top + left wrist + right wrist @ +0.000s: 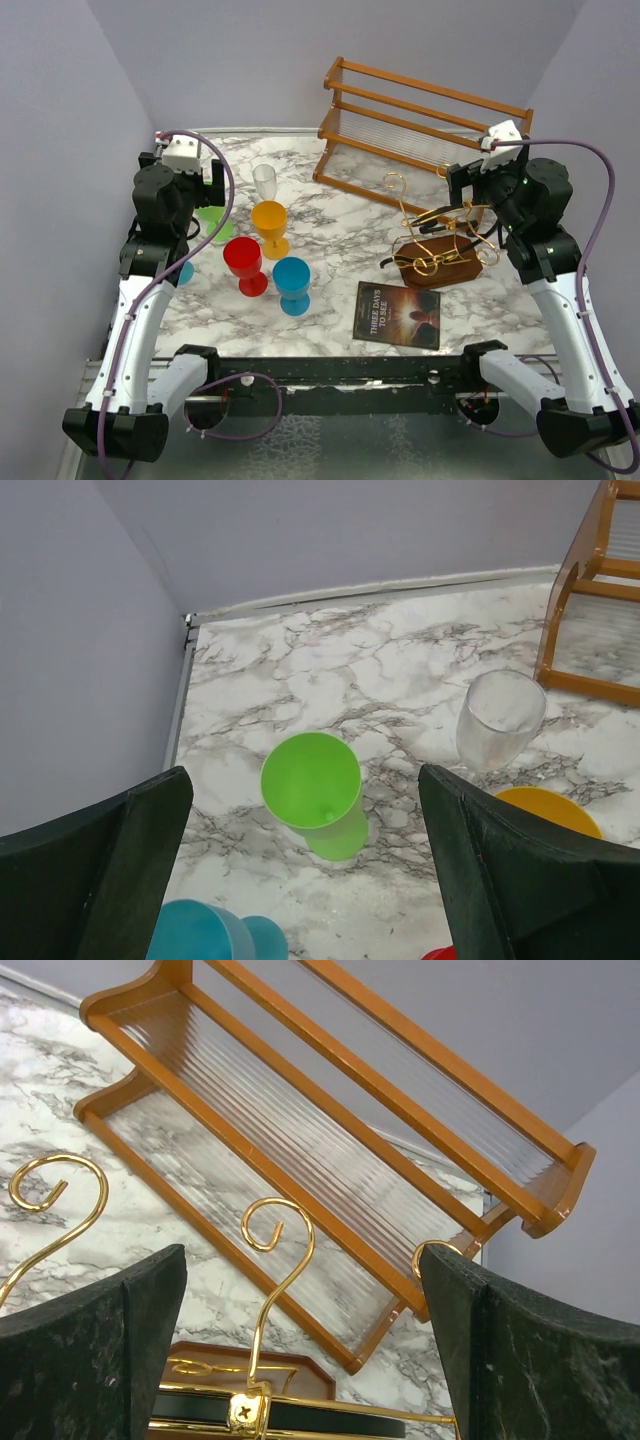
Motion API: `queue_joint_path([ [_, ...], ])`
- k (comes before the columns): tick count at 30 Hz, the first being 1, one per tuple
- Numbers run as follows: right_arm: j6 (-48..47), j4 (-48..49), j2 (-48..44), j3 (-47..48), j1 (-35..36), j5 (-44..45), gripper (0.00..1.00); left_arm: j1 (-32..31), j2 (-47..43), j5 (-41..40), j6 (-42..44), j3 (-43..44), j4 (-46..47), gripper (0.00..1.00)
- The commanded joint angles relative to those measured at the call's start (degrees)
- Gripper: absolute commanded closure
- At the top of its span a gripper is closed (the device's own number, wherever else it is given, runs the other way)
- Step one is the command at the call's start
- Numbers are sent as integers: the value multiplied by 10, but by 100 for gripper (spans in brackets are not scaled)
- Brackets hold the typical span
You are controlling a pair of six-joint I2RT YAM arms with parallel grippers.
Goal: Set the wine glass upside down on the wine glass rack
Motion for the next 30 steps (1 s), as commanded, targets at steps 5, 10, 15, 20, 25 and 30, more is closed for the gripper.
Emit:
queue_joint_path([
  [5, 4, -19, 4, 24, -8, -32, 0, 16, -6, 40, 5, -19, 58, 1],
  [10, -2, -34, 11, 35, -10, -47, 0, 19, -5, 44, 6, -23, 73, 1],
  [15, -44, -69, 17, 60, -12, -91, 0, 21, -4, 54, 10, -22, 80, 1],
  [20, -122, -136, 15, 84, -12, -157, 0, 22, 3, 123, 29, -11, 70, 1],
  [25, -209, -242, 11, 111, -13, -197, 0, 23, 15, 172, 32, -2, 65, 1],
  [30, -272, -317, -7, 109, -13, -155, 1, 23, 28, 187, 32, 8, 63, 1],
])
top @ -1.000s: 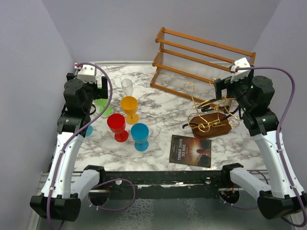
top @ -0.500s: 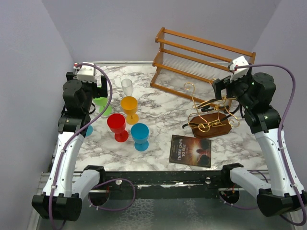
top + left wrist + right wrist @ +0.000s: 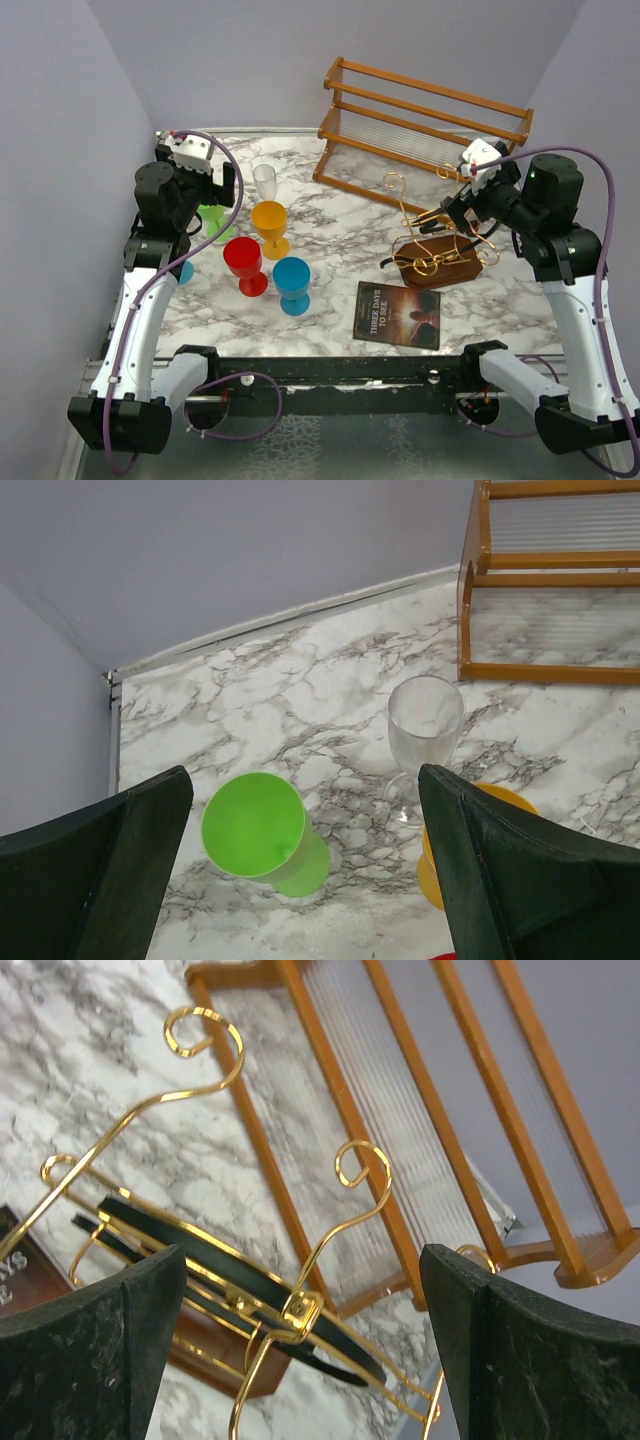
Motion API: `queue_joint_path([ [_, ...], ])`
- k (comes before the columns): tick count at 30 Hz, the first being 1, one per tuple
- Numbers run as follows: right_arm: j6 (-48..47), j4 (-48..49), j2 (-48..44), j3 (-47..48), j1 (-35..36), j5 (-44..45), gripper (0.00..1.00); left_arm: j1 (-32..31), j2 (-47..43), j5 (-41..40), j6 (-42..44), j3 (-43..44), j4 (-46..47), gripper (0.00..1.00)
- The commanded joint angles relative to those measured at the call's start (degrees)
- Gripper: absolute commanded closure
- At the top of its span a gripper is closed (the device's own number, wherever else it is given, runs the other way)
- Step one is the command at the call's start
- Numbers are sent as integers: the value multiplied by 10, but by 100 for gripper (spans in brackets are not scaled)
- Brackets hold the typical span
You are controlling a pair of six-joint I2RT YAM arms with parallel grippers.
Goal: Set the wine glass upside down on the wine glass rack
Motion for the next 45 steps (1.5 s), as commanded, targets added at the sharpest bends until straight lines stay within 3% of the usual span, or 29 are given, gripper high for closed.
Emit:
queue_joint_path([
  [1, -90, -113, -20, 10, -3, 16, 1, 4, 8, 45, 6, 26, 8, 1],
  [8, -125, -139, -1, -11, -3, 93, 8, 4, 20, 58, 4, 26, 16, 1],
  [17, -149, -118, 73, 3, -3, 30, 21, 4, 24, 70, 2, 27, 19, 1],
  [27, -192, -112, 124, 9, -3, -37, 57, 4, 32, 66, 16, 27, 20, 1],
  [33, -203, -80, 145, 6, -3, -71, 72, 4, 37, 66, 27, 23, 24, 1],
  [39, -154, -33, 167, 14, 22, -75, 85, 4, 43, 62, 39, 14, 28, 1],
  [45, -90, 31, 161, -9, 89, -38, 87, 4, 53, 53, 56, -1, 32, 1],
])
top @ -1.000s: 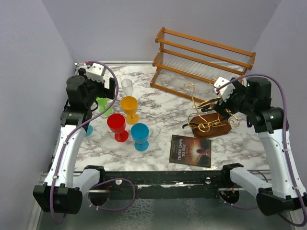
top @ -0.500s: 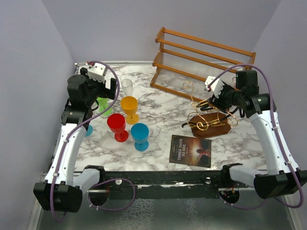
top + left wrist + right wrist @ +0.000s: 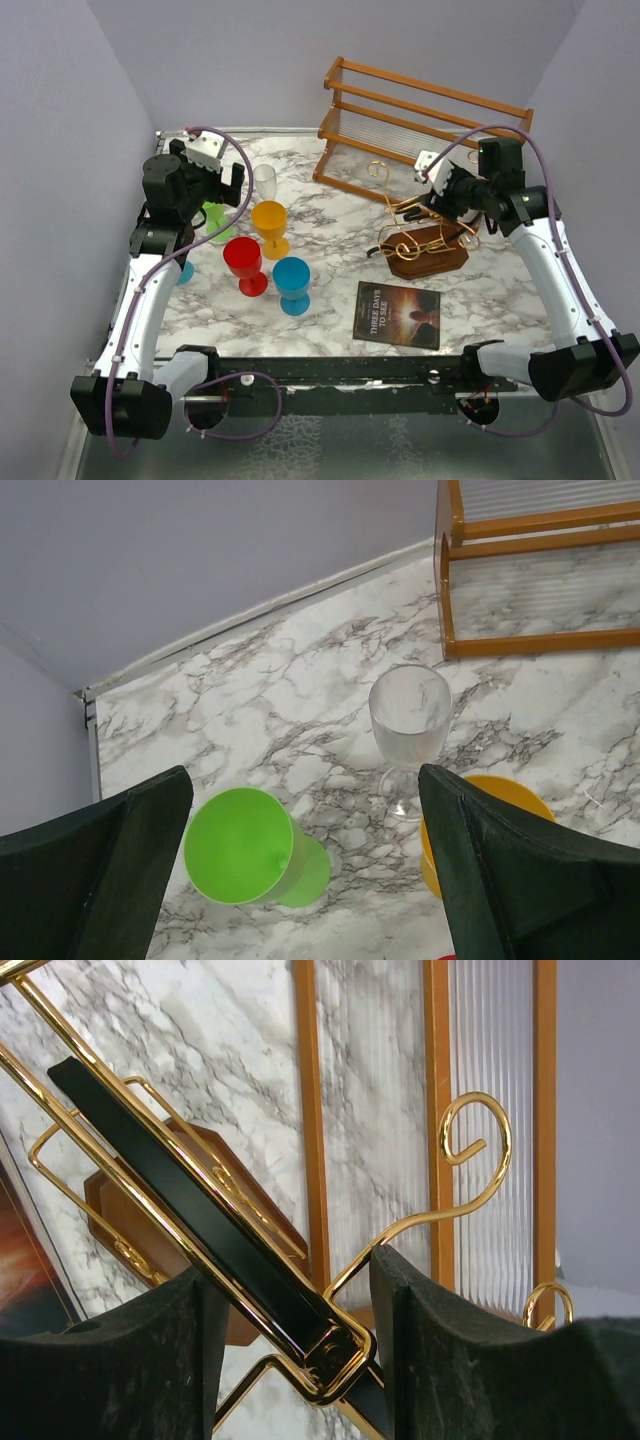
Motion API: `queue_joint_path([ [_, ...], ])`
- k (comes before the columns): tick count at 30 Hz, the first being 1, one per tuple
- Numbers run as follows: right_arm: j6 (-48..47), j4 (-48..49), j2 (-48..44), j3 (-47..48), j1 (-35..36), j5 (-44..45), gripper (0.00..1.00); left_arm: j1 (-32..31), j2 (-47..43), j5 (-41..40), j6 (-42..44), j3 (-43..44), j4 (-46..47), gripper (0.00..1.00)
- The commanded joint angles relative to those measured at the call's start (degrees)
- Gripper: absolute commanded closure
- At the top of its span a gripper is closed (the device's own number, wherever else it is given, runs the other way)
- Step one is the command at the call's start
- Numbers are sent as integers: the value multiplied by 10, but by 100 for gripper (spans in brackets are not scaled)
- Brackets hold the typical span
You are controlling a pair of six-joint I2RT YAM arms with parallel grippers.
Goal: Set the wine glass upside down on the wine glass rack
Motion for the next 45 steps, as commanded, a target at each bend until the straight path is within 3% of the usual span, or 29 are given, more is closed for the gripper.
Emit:
queue_joint_path([
  [1, 87, 86, 3, -19, 69, -3, 87, 4, 10, -2, 20, -9, 20, 1],
  [6, 150, 115, 31, -21, 101, 21, 85, 3, 37, 25, 19, 7, -12, 1],
  [10, 189, 128, 42, -19, 108, 35, 76, 4, 52, 56, 12, 19, -30, 1],
  [21, 224, 114, 20, 5, 109, 52, 41, 2, 125, 94, -55, 88, -53, 6],
  [23, 221, 104, 16, 13, 109, 53, 25, 2, 136, 92, -56, 101, -66, 7],
  [26, 214, 94, 6, 20, 108, 49, 15, 2, 140, 87, -52, 105, -73, 8],
  [30, 206, 93, -9, 24, 109, 42, 12, 2, 149, 82, -53, 112, -83, 14],
  [35, 203, 88, -17, 37, 109, 45, 12, 0, 196, 77, -53, 167, -132, 31],
  [45, 204, 86, -19, 59, 108, 56, 12, -9, 305, 65, -26, 298, -249, 46],
])
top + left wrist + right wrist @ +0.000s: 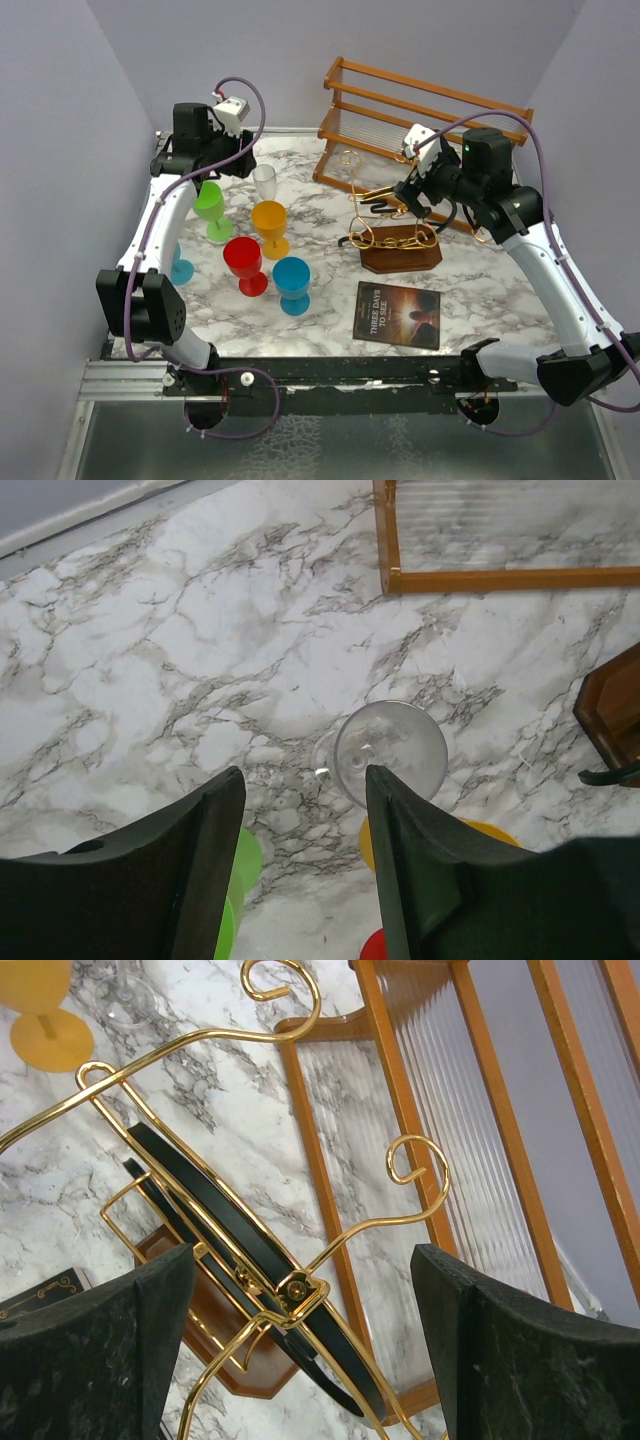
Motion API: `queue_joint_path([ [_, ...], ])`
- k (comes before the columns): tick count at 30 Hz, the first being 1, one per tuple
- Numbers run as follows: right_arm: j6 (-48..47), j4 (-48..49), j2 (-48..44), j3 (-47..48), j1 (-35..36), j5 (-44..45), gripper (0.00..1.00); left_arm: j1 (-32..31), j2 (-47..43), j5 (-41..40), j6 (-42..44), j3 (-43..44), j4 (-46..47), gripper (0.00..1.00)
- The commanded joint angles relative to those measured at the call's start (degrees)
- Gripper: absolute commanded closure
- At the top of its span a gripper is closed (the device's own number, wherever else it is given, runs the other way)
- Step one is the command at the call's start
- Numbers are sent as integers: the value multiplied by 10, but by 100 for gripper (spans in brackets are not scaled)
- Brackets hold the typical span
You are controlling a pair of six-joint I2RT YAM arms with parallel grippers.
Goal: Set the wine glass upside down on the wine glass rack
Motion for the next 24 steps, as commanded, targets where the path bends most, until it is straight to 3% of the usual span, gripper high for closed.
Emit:
queue_joint_path([
  [1, -2, -9, -9, 21, 4, 4, 12, -5, 40, -5, 18, 59, -75, 46],
  [10, 0, -11, -13, 19, 4, 4, 12, -17, 85, -4, 27, 104, -116, 52],
  [24, -8, -15, -8, 24, 4, 8, 12, -35, 155, -9, 35, 159, -151, 72],
])
